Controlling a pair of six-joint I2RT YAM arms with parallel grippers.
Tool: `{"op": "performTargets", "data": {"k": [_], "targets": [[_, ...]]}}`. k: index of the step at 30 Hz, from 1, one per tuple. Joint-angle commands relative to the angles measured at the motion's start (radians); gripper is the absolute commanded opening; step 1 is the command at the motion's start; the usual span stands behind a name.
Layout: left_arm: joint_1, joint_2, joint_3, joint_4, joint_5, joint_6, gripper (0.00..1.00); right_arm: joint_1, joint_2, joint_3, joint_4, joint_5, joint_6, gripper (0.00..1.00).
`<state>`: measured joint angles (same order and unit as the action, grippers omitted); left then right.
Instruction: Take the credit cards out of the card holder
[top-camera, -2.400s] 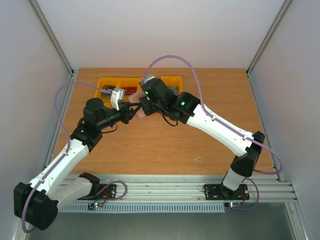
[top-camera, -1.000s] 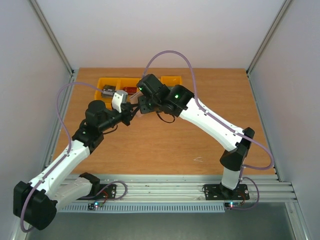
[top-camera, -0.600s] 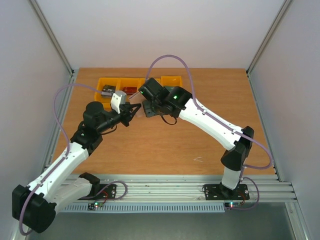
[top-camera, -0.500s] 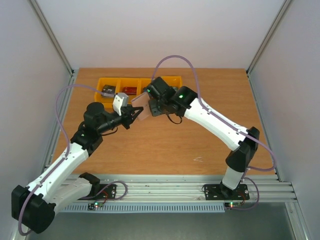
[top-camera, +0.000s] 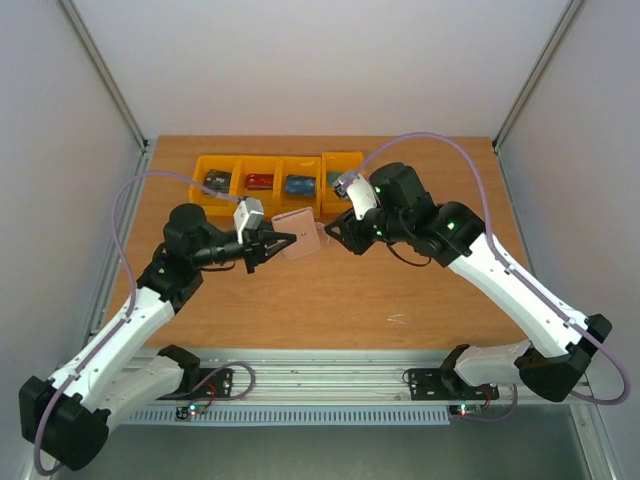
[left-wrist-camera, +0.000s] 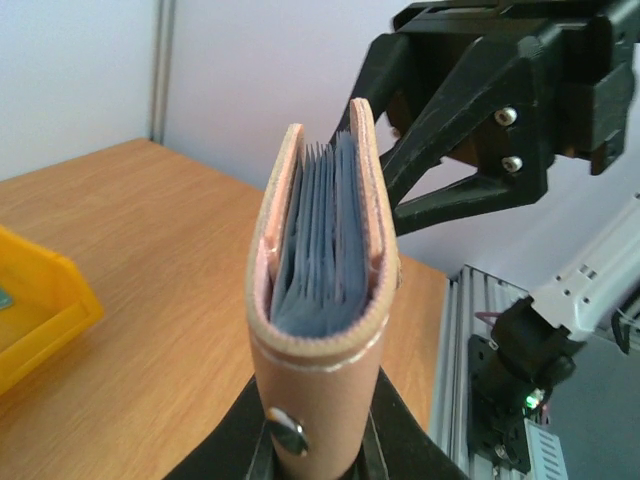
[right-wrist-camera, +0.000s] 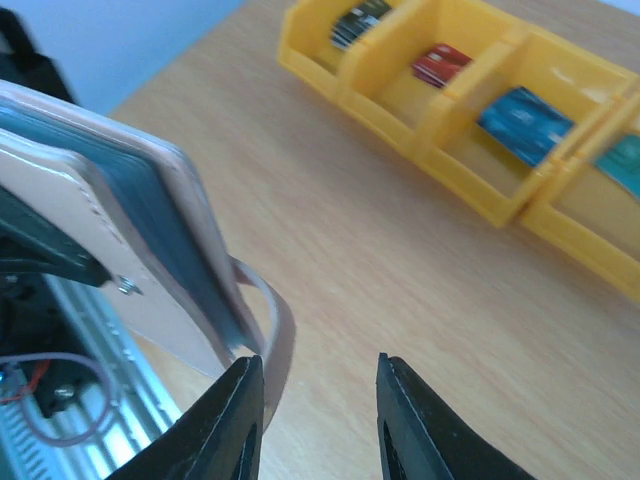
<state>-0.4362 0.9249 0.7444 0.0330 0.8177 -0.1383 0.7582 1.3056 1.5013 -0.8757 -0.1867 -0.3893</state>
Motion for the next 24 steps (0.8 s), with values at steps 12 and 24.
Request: {"op": "performTargets", "data": {"k": [12,24], "targets": [[-0.002,-0.025,0.155,-0.178,0.24,0.244,0.0,0.0,-0.087,-0.061,0.086,-0.213,-0.091,0.38],[-0.004,-0.008,0.178,-0.2,0.315,0.28,0.0,0.006,-0.037,0.003,-0.005,-0.491,-0.164,0.65]]}}
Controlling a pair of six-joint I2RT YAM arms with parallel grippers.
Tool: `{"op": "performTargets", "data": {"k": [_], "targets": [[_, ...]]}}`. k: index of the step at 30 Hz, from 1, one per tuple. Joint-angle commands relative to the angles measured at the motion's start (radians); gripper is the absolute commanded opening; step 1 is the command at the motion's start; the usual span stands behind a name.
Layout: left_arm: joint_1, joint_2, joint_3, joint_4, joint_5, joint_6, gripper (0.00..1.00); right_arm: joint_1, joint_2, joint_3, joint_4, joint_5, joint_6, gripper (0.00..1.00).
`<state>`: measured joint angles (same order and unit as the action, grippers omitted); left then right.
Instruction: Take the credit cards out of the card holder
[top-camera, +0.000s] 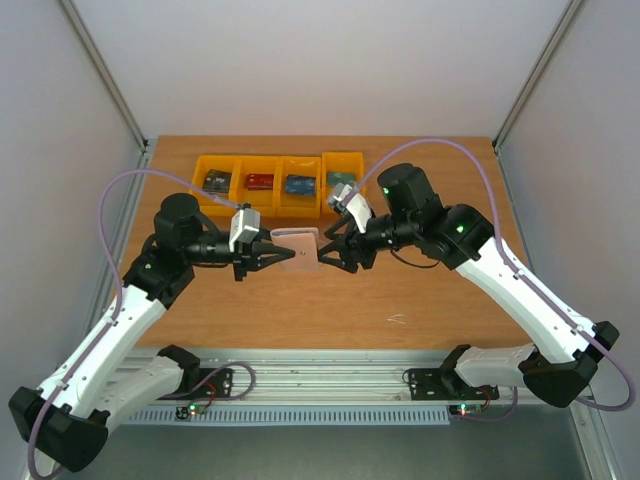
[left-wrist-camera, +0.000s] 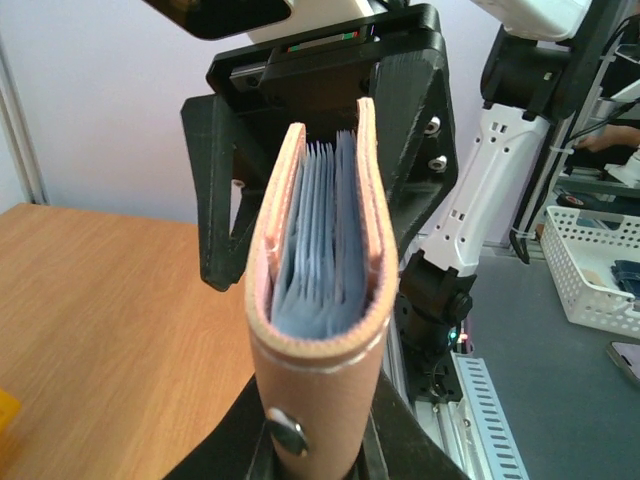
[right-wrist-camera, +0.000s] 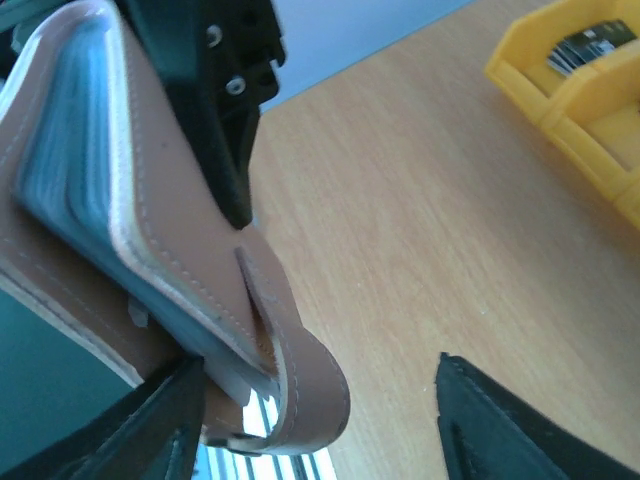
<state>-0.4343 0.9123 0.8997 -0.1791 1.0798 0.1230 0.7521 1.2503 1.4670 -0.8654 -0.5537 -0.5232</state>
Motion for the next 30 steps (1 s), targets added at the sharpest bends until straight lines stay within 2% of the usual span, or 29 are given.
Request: {"op": "performTargets", "data": {"k": [1,2,4,9,11,13,15,16,17,19,21,23,25,27,30], "targets": [[-0.006,0.002,0.022,0.009,0.061,0.022,0.0,0.016,0.02,0.039,-0.01,-0.123,-0.028,0.69],[-0.006,0.001,0.022,0.006,0.072,0.024,0.0,0.026,0.021,0.039,0.002,-0.118,-0.024,0.74],[-0.006,0.001,0.024,0.001,0.104,0.037,0.0,0.057,0.024,0.044,0.031,-0.092,-0.032,0.74],[-0.007,-0.01,0.008,-0.015,0.139,0.059,0.01,0.123,0.044,0.071,0.077,-0.038,-0.042,0.62],[-0.009,-0.016,0.0,-0.007,0.154,0.06,0.01,0.133,0.043,0.059,0.111,-0.041,-0.029,0.48],[-0.009,-0.023,-0.006,-0.004,0.161,0.062,0.01,0.138,0.037,0.05,0.134,-0.038,-0.012,0.25],[-0.009,-0.037,-0.018,0.006,0.155,0.055,0.02,0.138,0.014,0.018,0.163,-0.01,0.009,0.07],[-0.009,-0.043,-0.026,0.017,0.142,0.037,0.06,0.138,-0.004,0.002,0.181,0.02,0.025,0.02],[-0.009,-0.05,-0.035,0.03,0.117,0.021,0.2,0.138,-0.02,-0.012,0.195,0.061,0.046,0.01],[-0.009,-0.062,-0.056,0.064,0.014,-0.058,0.6,0.138,-0.042,-0.022,0.2,0.146,0.091,0.01],[-0.009,-0.074,-0.072,0.094,-0.151,-0.114,0.97,0.138,-0.042,-0.018,0.192,0.257,0.156,0.01],[-0.009,-0.085,-0.084,0.113,-0.345,-0.175,0.99,0.138,-0.02,-0.002,0.167,0.416,0.255,0.01],[-0.009,-0.09,-0.095,0.119,-0.513,-0.201,0.99,0.148,0.02,0.039,0.097,0.636,0.372,0.01],[-0.009,-0.091,-0.097,0.105,-0.549,-0.189,0.99,0.185,0.067,0.092,0.03,0.786,0.428,0.01],[-0.009,-0.108,-0.103,0.082,-0.502,-0.158,0.99,0.282,0.155,0.22,-0.069,0.999,0.461,0.01]]}}
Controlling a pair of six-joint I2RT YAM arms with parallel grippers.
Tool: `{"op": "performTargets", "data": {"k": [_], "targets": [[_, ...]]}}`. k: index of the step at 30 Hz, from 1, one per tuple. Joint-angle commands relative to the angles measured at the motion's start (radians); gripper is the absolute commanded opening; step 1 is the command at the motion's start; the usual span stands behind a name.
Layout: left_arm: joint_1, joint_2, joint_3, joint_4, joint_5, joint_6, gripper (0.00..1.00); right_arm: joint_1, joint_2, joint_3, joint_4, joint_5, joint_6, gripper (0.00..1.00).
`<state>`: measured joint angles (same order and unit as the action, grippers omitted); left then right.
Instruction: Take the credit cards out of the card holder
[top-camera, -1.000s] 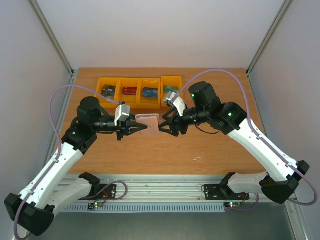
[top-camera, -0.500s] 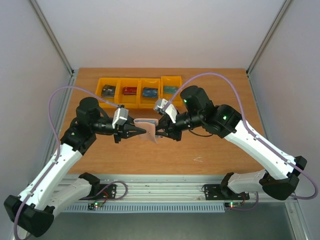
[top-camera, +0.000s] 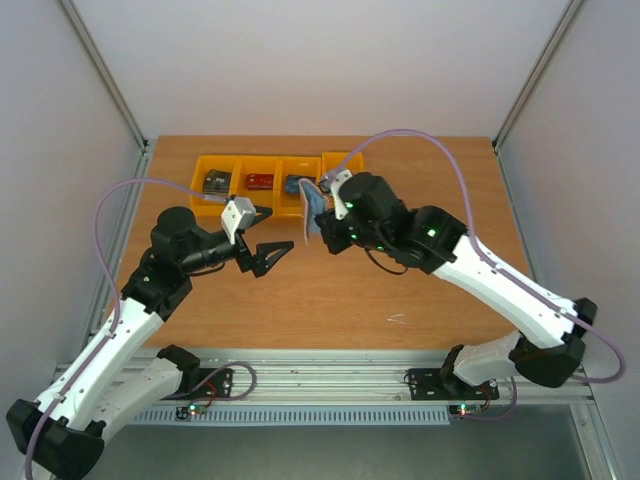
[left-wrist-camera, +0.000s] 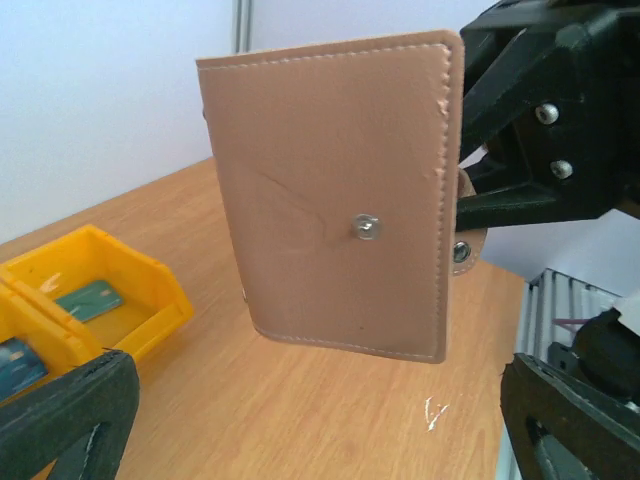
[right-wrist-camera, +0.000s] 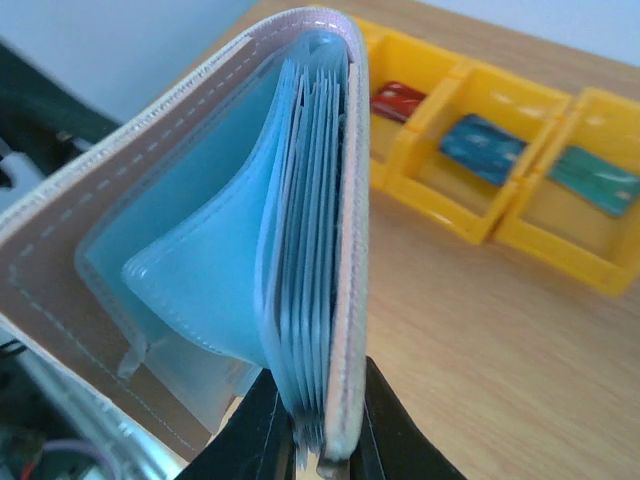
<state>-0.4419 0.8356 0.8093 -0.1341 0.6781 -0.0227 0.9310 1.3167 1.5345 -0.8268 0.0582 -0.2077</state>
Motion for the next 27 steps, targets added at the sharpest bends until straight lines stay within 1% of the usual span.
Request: {"op": "performTargets", "data": {"k": [1,3,7,10,11,12,13,14,18,21,24,26,27], "targets": [[-0.001,-0.036,-0.015,0.031,-0.096,-0.021,0.99,0.129,0.12,0.188,-0.134,0.43,0.15,0.01],[-0.001,-0.047,-0.023,0.019,-0.105,-0.041,0.99,0.162,0.168,0.245,-0.169,0.462,0.148,0.01],[-0.001,-0.06,-0.041,0.015,-0.194,-0.068,0.99,0.201,0.241,0.318,-0.209,0.457,0.143,0.01],[-0.001,-0.067,-0.052,0.03,-0.216,-0.076,0.99,0.212,0.251,0.327,-0.208,0.401,0.129,0.01],[-0.001,-0.071,-0.056,0.031,-0.226,-0.082,0.95,0.212,0.245,0.321,-0.207,0.382,0.129,0.01],[-0.001,-0.076,-0.061,0.03,-0.234,-0.088,0.79,0.211,0.234,0.314,-0.202,0.36,0.117,0.01],[-0.001,-0.083,-0.067,0.03,-0.241,-0.089,0.69,0.212,0.221,0.305,-0.195,0.332,0.101,0.01],[-0.001,-0.091,-0.076,0.033,-0.251,-0.092,0.57,0.212,0.21,0.295,-0.189,0.304,0.085,0.01],[-0.001,-0.099,-0.1,0.055,-0.235,-0.099,0.46,0.21,0.172,0.27,-0.162,0.14,0.004,0.01],[-0.001,-0.103,-0.111,0.084,-0.197,-0.117,0.45,0.205,0.159,0.266,-0.173,0.023,-0.029,0.01],[-0.001,-0.115,-0.114,0.113,-0.077,-0.129,0.42,0.204,0.141,0.242,-0.177,-0.102,-0.065,0.01],[-0.001,-0.122,-0.11,0.123,0.012,-0.138,0.33,0.204,0.114,0.21,-0.162,-0.145,-0.075,0.01],[-0.001,-0.125,-0.109,0.123,0.043,-0.154,0.25,0.204,0.096,0.19,-0.147,-0.152,-0.076,0.01]]}}
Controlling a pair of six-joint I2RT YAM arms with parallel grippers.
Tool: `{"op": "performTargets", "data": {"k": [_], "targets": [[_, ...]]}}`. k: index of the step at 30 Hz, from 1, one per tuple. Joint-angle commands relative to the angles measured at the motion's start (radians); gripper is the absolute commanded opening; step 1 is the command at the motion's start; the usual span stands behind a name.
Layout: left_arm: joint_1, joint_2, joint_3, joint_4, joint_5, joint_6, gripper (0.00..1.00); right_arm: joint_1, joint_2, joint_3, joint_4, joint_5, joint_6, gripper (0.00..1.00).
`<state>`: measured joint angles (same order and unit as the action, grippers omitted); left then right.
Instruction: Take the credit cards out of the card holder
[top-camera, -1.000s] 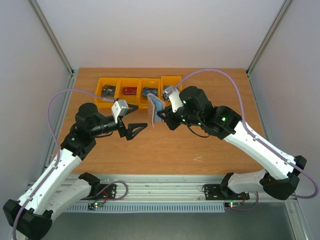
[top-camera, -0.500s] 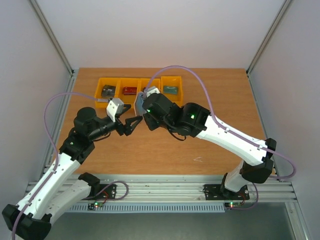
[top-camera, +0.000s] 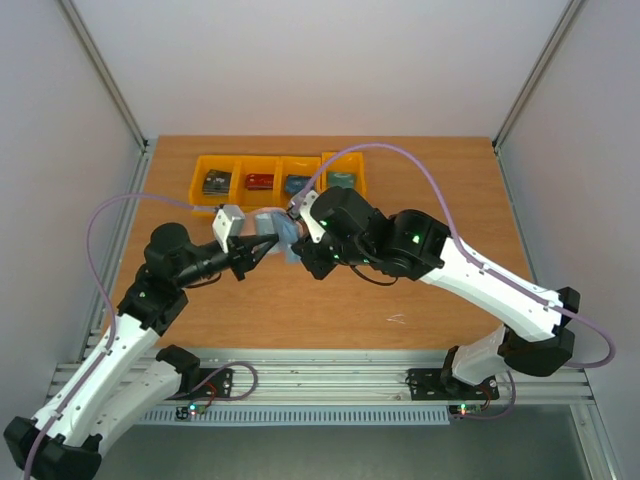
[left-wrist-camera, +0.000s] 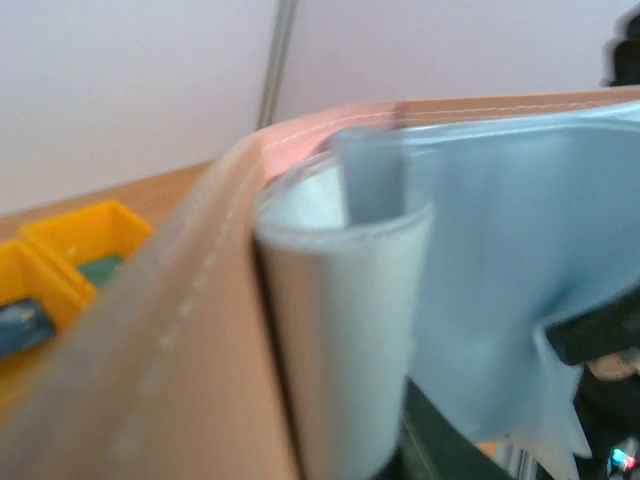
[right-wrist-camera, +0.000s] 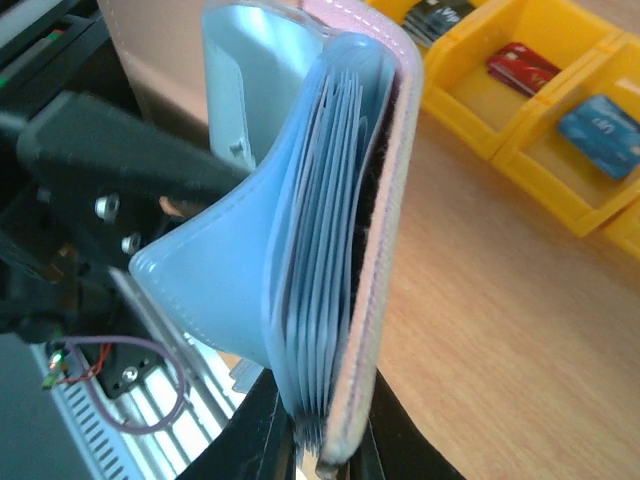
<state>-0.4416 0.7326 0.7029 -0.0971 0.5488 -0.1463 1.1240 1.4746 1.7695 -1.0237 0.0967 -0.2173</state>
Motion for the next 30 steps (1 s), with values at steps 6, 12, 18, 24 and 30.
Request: {"op": "performTargets", "data": {"k": [6,12,18,24,30], "targets": [[-0.002,-0.039,-0.007,0.182,0.292,-0.092,0.0,0.011,-0.191,-0.189,0.17,-0.176,-0.068,0.22],[-0.002,-0.058,-0.008,0.226,0.361,-0.162,0.0,0.005,-0.284,-0.285,0.206,-0.102,-0.093,0.38],[-0.002,-0.056,-0.014,0.247,0.375,-0.188,0.0,0.005,-0.328,-0.317,0.211,-0.062,-0.104,0.42],[-0.002,-0.06,-0.02,0.247,0.381,-0.19,0.0,0.005,-0.334,-0.308,0.171,-0.006,-0.104,0.49],[-0.002,-0.059,-0.014,0.246,0.4,-0.18,0.0,0.005,-0.261,-0.265,0.151,0.008,-0.108,0.59]]}}
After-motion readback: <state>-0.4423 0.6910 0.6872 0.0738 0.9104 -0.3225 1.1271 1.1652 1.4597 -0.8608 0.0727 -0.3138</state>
